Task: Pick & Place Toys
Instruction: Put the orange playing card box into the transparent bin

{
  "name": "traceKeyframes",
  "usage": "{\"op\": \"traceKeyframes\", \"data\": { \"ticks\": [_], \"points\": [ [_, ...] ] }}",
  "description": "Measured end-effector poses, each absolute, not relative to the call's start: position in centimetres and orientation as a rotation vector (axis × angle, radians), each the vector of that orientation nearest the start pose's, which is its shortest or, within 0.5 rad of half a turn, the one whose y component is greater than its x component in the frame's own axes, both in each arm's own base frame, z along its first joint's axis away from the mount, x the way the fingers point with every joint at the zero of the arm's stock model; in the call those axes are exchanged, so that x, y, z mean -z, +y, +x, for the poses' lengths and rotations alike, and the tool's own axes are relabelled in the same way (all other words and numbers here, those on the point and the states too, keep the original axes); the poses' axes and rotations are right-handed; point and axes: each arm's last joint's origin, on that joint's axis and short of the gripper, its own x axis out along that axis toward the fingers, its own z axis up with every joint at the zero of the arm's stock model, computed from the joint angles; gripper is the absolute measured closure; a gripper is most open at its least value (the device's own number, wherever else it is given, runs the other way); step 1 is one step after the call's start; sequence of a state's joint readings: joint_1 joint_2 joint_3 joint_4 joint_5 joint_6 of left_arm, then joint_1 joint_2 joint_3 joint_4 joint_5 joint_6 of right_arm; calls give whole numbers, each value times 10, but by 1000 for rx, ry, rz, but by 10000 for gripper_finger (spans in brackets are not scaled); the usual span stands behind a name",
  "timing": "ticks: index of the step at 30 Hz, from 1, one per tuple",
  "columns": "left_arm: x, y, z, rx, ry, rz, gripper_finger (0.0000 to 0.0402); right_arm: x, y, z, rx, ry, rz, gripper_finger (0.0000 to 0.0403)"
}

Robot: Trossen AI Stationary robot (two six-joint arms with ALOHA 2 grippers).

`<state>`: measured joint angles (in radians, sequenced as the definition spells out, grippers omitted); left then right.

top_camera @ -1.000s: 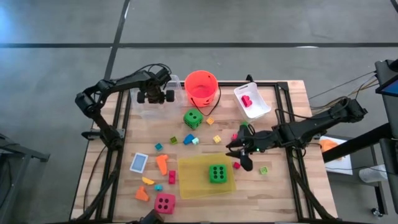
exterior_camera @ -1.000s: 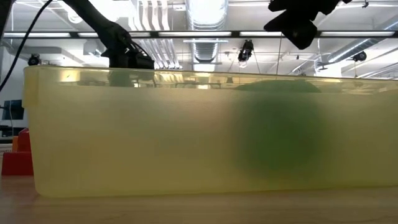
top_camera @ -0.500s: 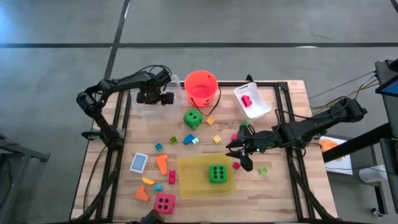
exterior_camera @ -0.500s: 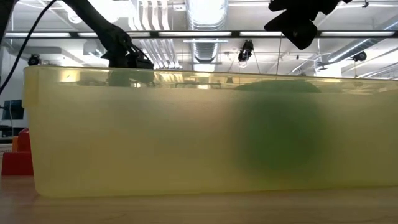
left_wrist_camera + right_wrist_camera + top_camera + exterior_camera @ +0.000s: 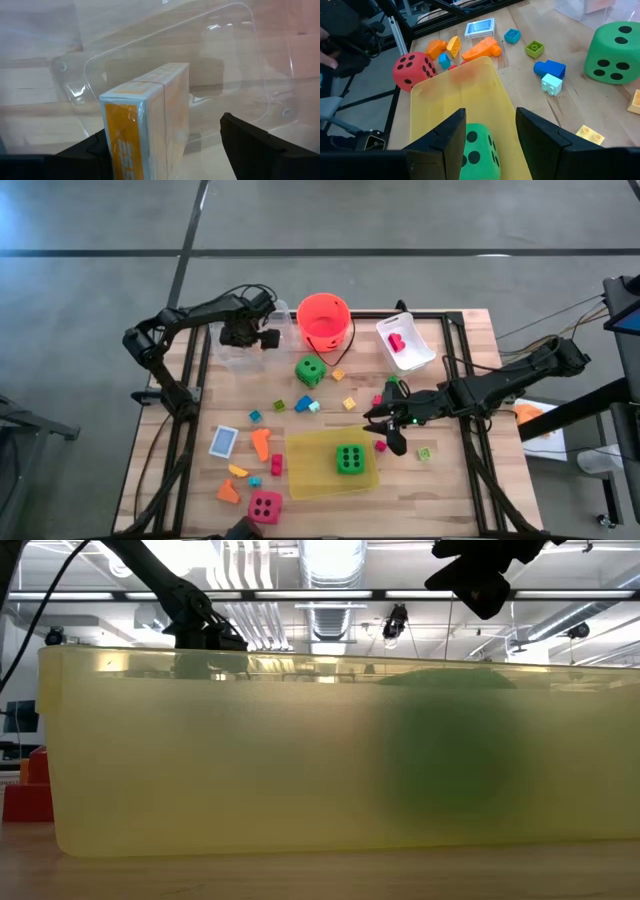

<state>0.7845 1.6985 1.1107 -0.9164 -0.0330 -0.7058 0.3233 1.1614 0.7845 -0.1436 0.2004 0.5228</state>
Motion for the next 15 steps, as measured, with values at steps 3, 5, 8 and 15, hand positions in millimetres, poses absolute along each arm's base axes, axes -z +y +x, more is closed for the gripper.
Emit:
{"op": "traceKeyframes", "data": {
  "ticks": [3, 5, 8, 15],
  "points": [
    [-183, 211, 210, -1164, 1182, -1102, 116, -263, 73, 237, 14, 520, 376, 236],
    [-184, 211, 210, -1168, 1185, -1082, 116, -263, 73, 237, 14, 520, 376, 236],
    [-186, 211, 209, -1175, 1197, -1074, 116, -263, 73, 237, 14, 520, 376, 236],
    [-195, 212, 208, -1199, 1236, -1050, 116, -263, 73, 237, 13, 520, 373, 236]
  ]
}}
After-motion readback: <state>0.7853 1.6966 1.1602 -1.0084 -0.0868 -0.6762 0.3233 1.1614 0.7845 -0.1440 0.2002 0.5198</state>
